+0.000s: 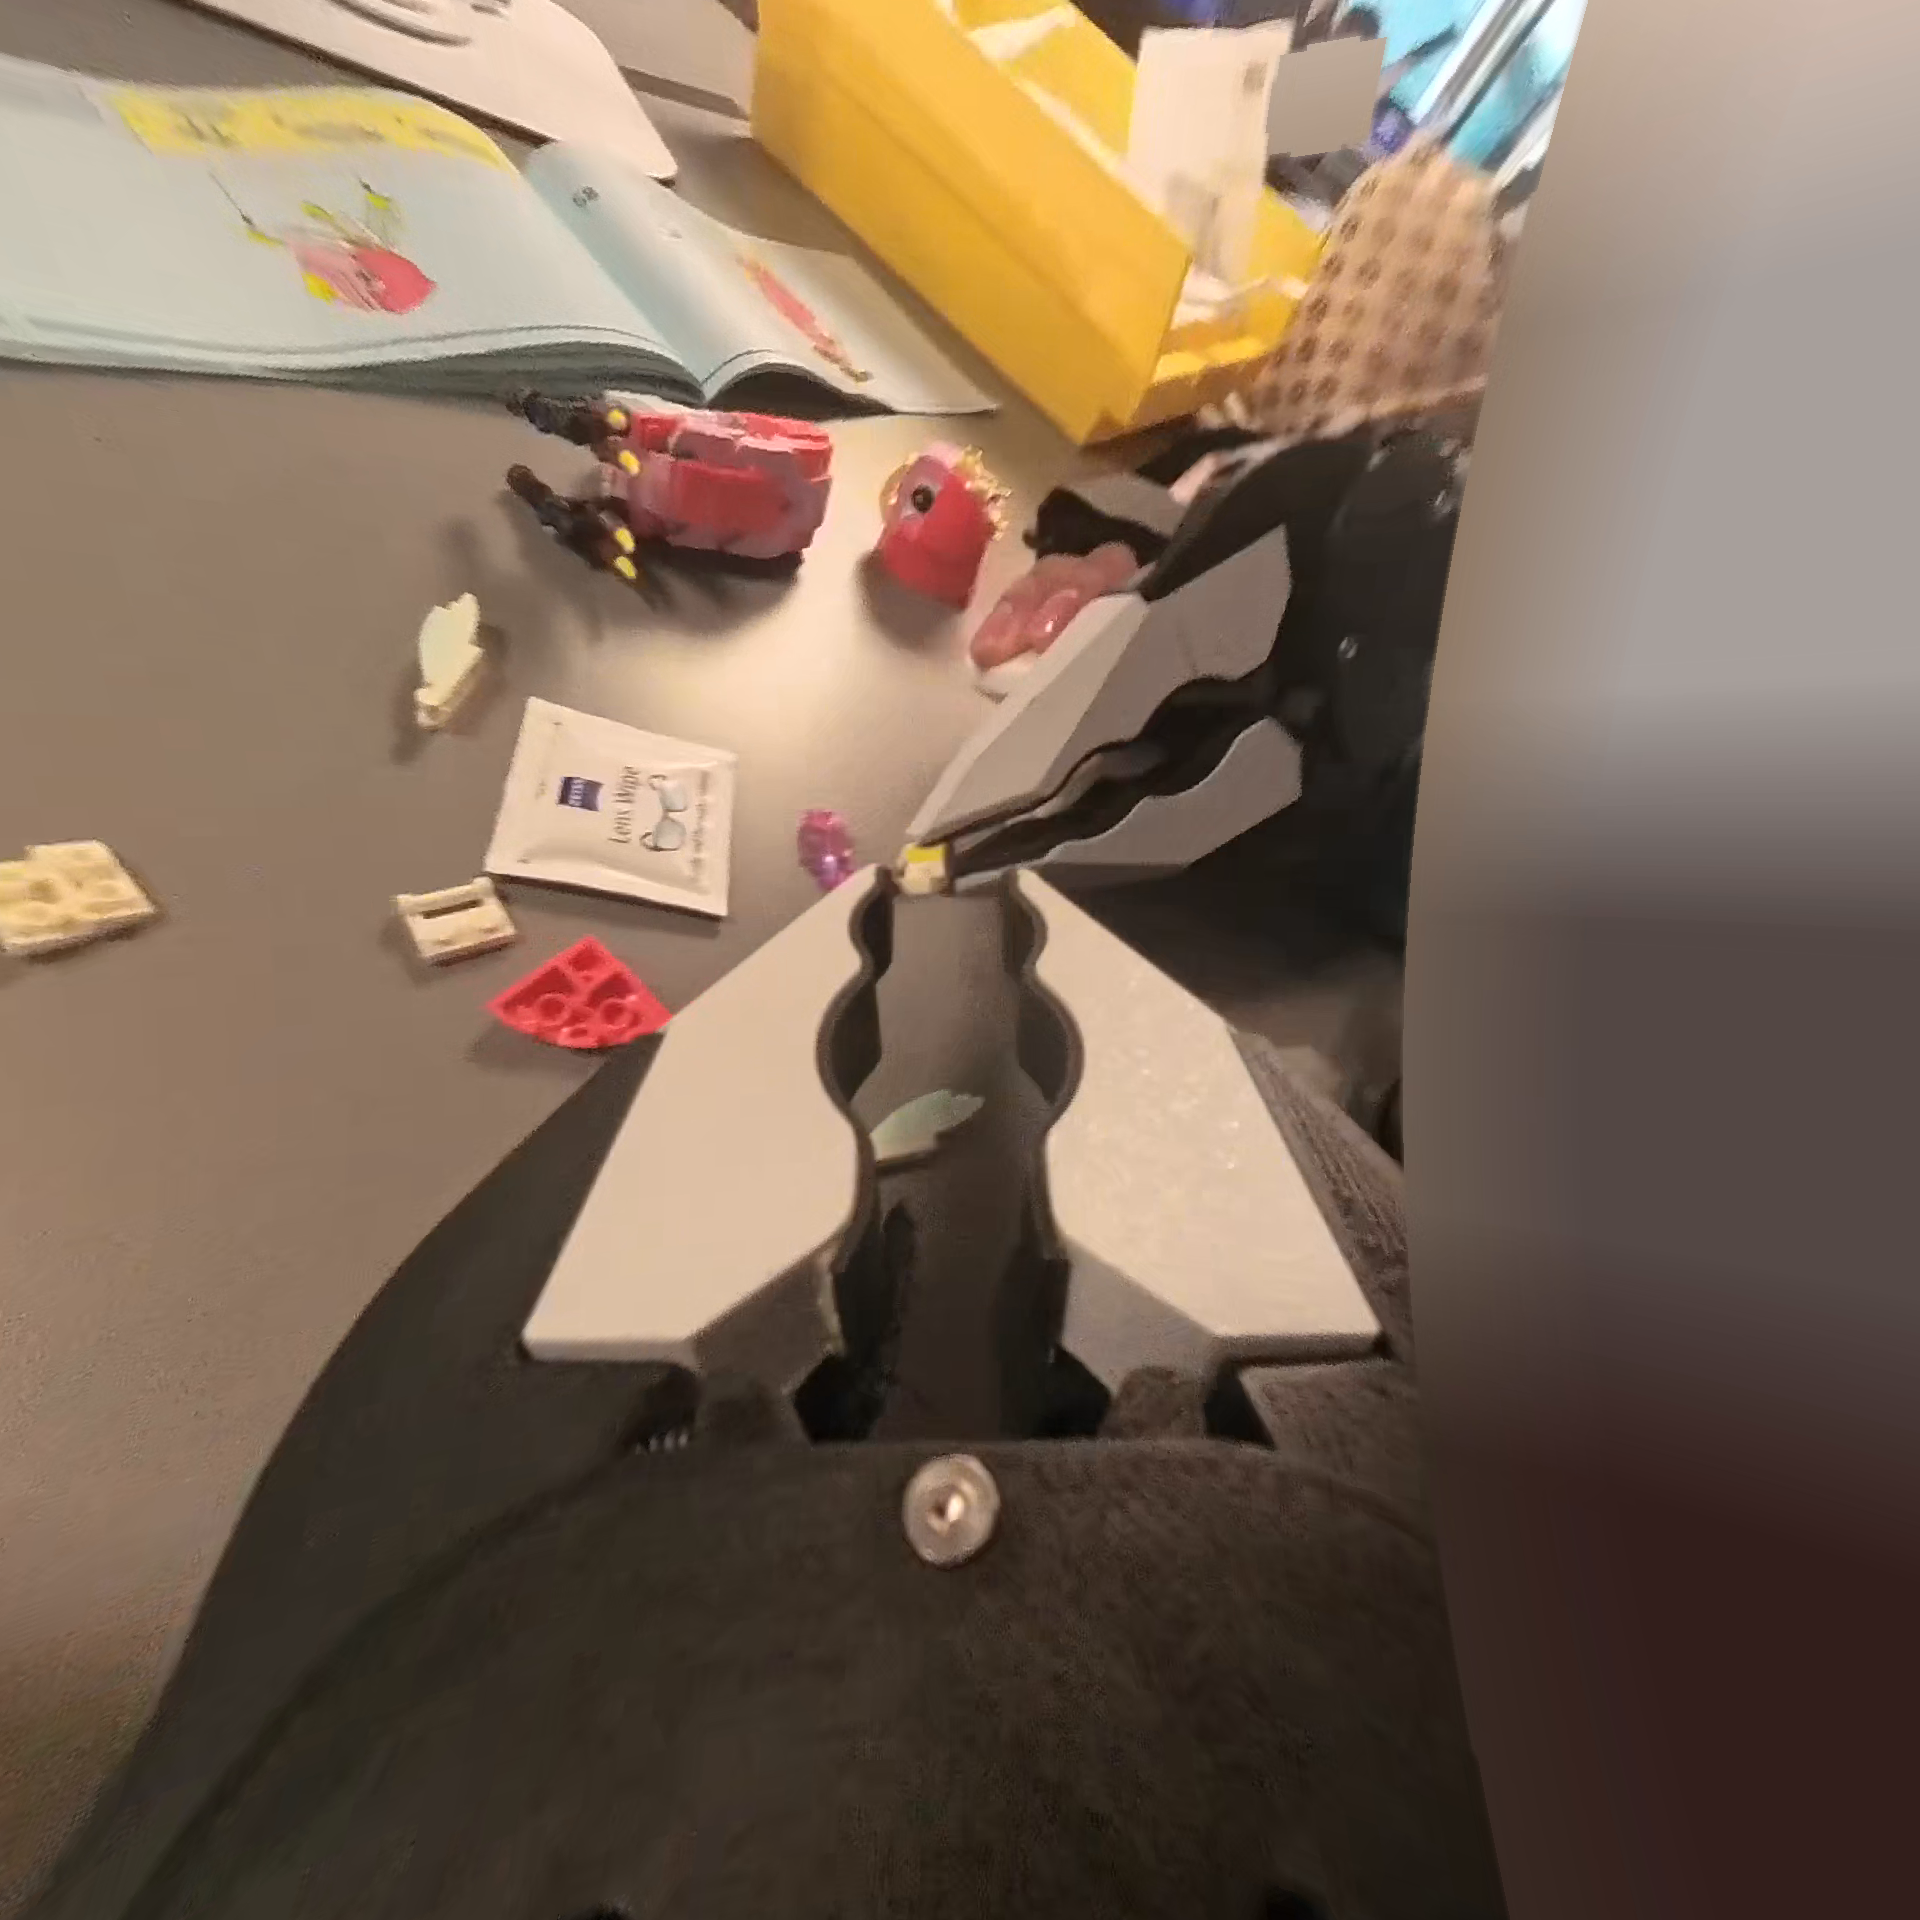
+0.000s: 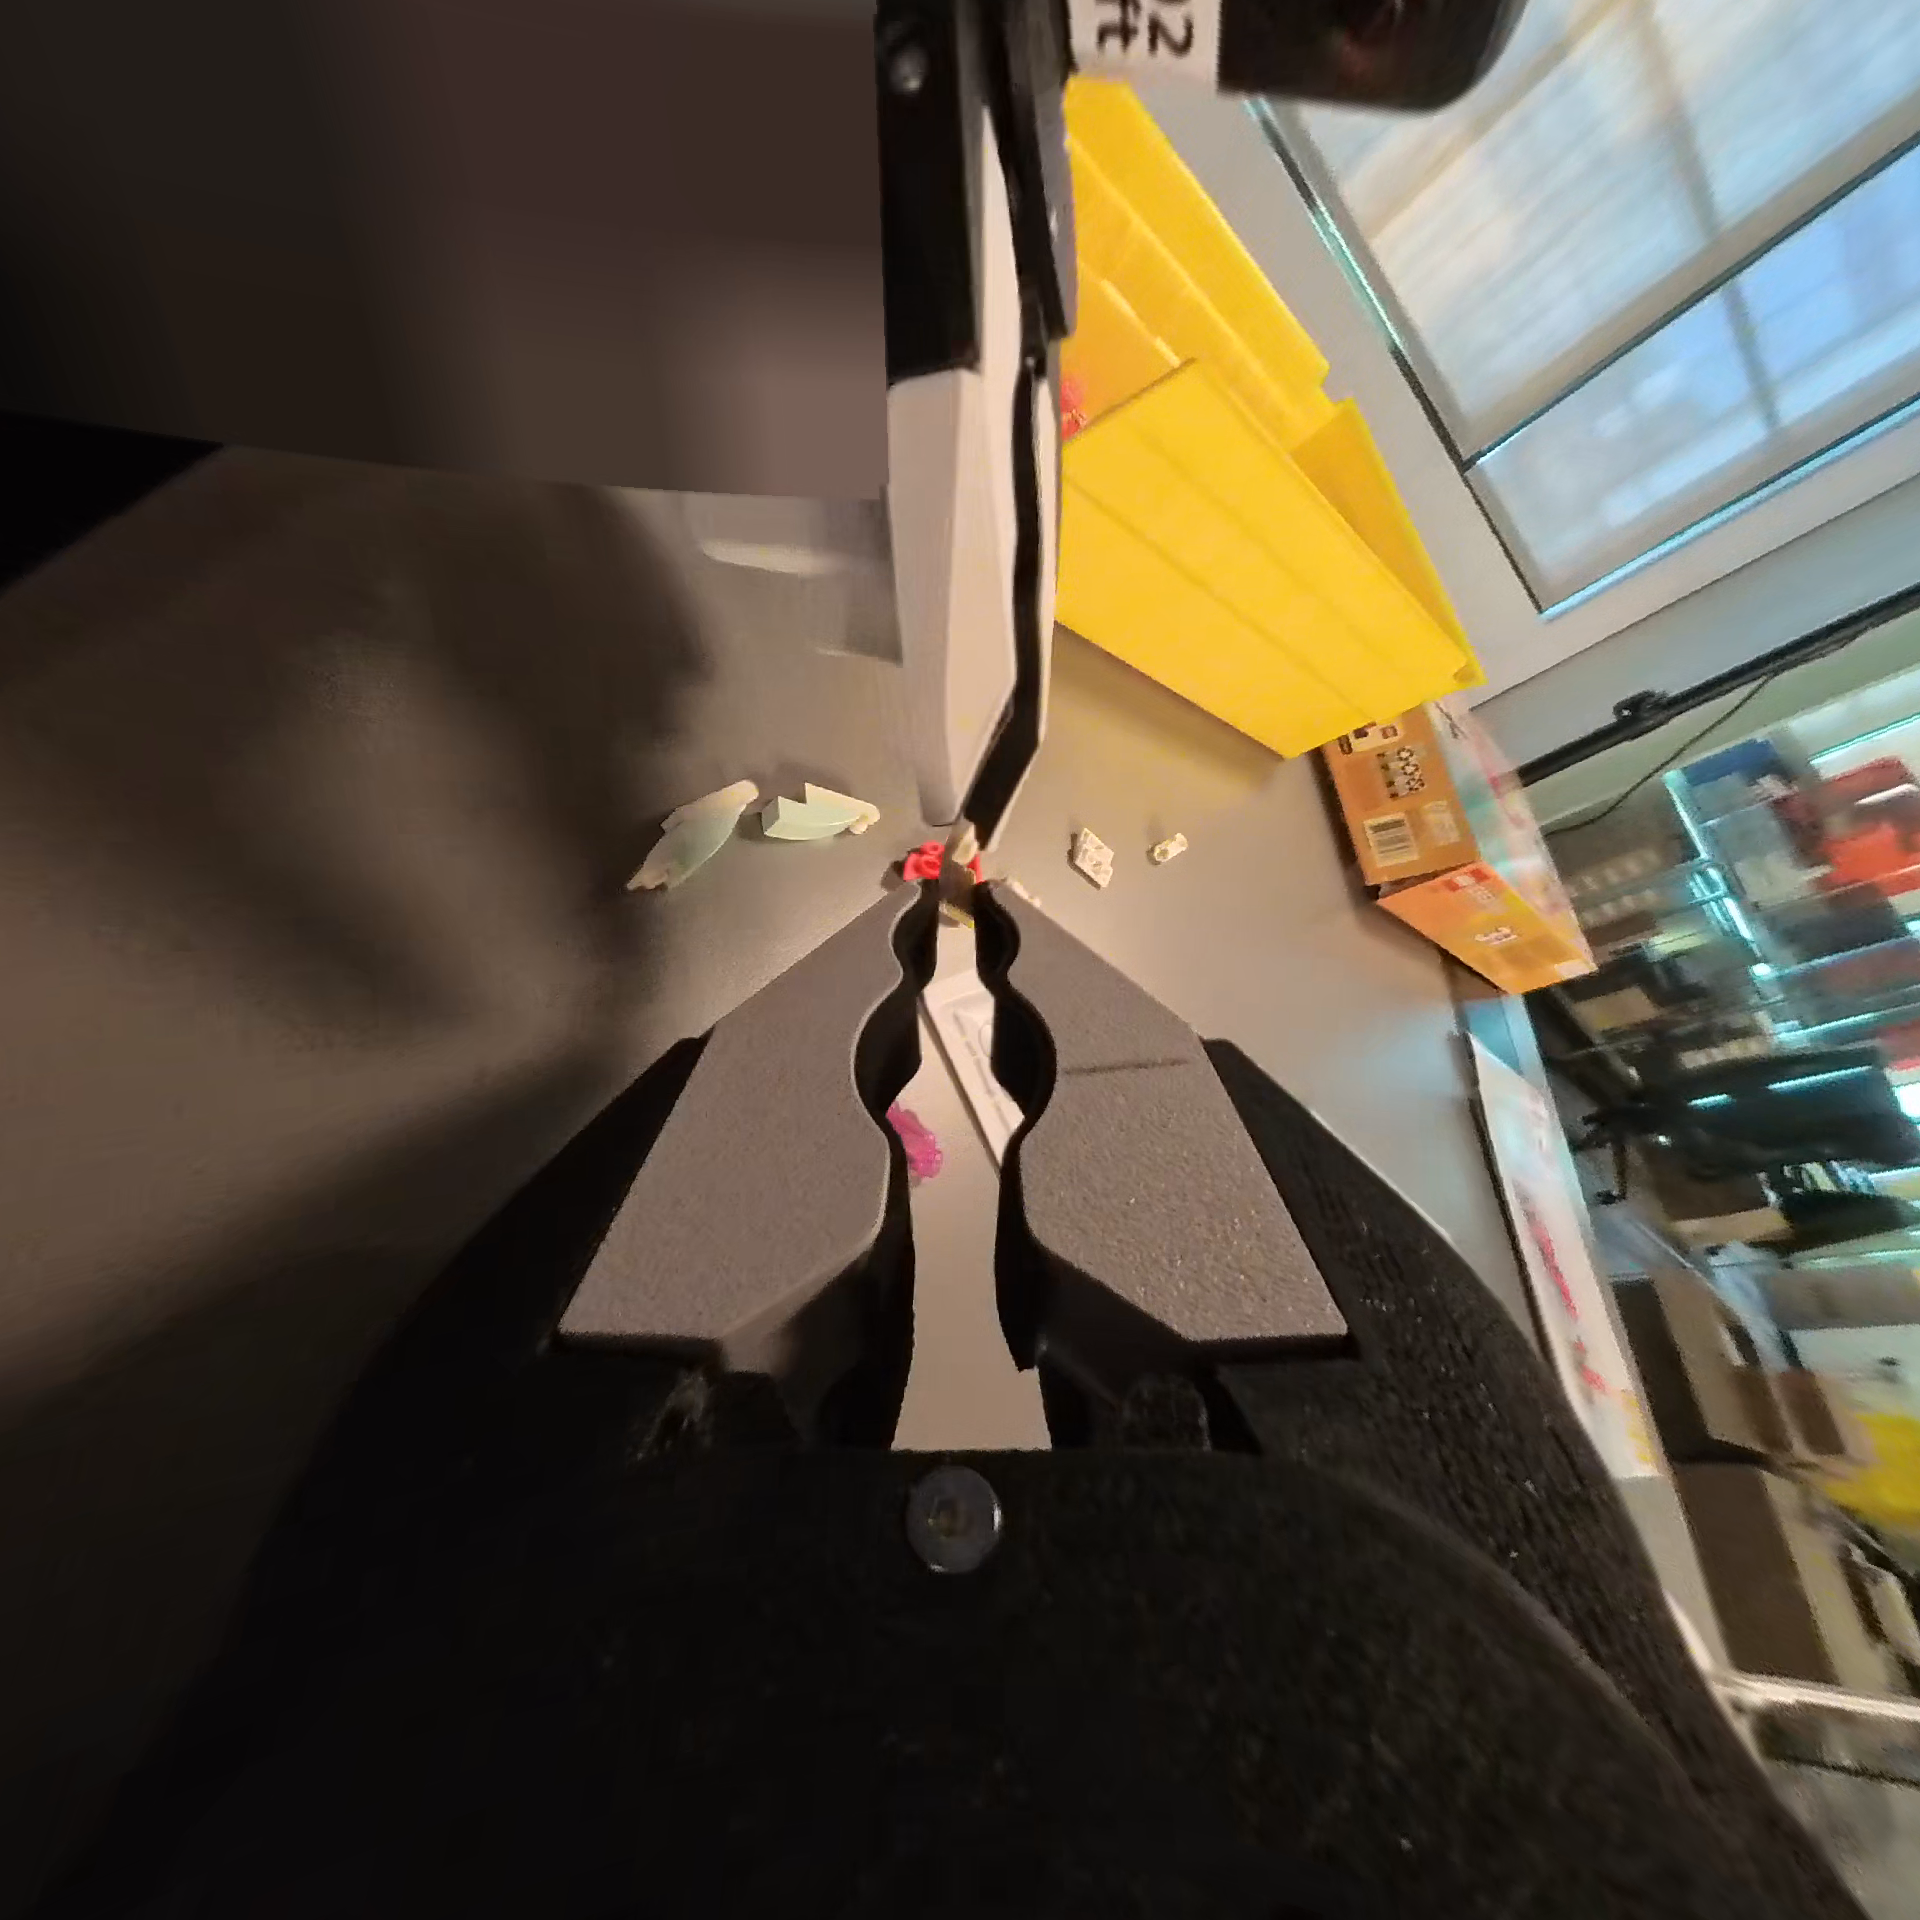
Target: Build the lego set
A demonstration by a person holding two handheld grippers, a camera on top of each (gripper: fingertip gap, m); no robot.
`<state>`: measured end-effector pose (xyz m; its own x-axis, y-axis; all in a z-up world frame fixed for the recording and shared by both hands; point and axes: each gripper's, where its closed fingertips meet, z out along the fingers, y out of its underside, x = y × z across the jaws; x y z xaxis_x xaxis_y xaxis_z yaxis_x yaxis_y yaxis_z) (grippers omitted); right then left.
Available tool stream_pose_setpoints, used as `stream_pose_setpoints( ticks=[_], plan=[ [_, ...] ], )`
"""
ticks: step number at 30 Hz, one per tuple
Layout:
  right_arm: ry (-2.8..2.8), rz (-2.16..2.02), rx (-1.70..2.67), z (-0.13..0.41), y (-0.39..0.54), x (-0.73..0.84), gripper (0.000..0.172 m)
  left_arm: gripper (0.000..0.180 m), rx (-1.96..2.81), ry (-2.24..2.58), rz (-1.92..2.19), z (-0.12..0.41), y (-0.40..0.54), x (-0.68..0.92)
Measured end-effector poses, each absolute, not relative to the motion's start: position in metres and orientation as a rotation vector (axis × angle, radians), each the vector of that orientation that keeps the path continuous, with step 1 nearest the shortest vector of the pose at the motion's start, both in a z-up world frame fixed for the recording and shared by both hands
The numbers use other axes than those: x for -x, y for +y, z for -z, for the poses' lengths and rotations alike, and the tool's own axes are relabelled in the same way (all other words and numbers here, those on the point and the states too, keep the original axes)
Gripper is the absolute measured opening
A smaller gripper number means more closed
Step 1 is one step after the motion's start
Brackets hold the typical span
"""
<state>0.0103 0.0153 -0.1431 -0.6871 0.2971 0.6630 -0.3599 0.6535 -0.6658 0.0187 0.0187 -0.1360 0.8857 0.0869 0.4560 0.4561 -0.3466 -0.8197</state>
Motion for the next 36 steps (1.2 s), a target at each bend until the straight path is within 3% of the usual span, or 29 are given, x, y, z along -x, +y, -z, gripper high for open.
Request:
stream_pose_setpoints(
  ticks=[7, 12, 19, 23, 29, 36],
  plan=[
    [-2.071, -1.054, -0.062, 0.142, 0.014, -0.012, 0.005, 0.012, 1.828, -0.473, 0.539, 0.136, 0.018, -0.016],
    [-2.132, -1.078, -0.009, 0.146, 0.018, -0.013, 0.005, 0.027, 1.906, -0.403, 0.507, 0.143, 0.014, -0.021],
    [-2.563, -1.216, 0.310, 0.180, 0.032, -0.034, 0.005, 0.038, 2.315, 0.136, 0.165, 0.186, -0.017, -0.033],
    [-2.668, -1.201, 0.400, 0.193, 0.037, -0.039, 0.006, 0.033, 2.316, 0.260, 0.109, 0.191, -0.015, -0.038],
    [-2.665, -1.212, 0.462, 0.192, 0.039, -0.036, 0.027, 0.029, 2.331, 0.339, 0.109, 0.195, -0.013, -0.042],
    [-2.607, -1.337, 0.344, 0.172, 0.014, -0.045, 0.023, 0.011, 2.358, 0.327, 0.140, 0.196, -0.013, -0.045]
  ],
)
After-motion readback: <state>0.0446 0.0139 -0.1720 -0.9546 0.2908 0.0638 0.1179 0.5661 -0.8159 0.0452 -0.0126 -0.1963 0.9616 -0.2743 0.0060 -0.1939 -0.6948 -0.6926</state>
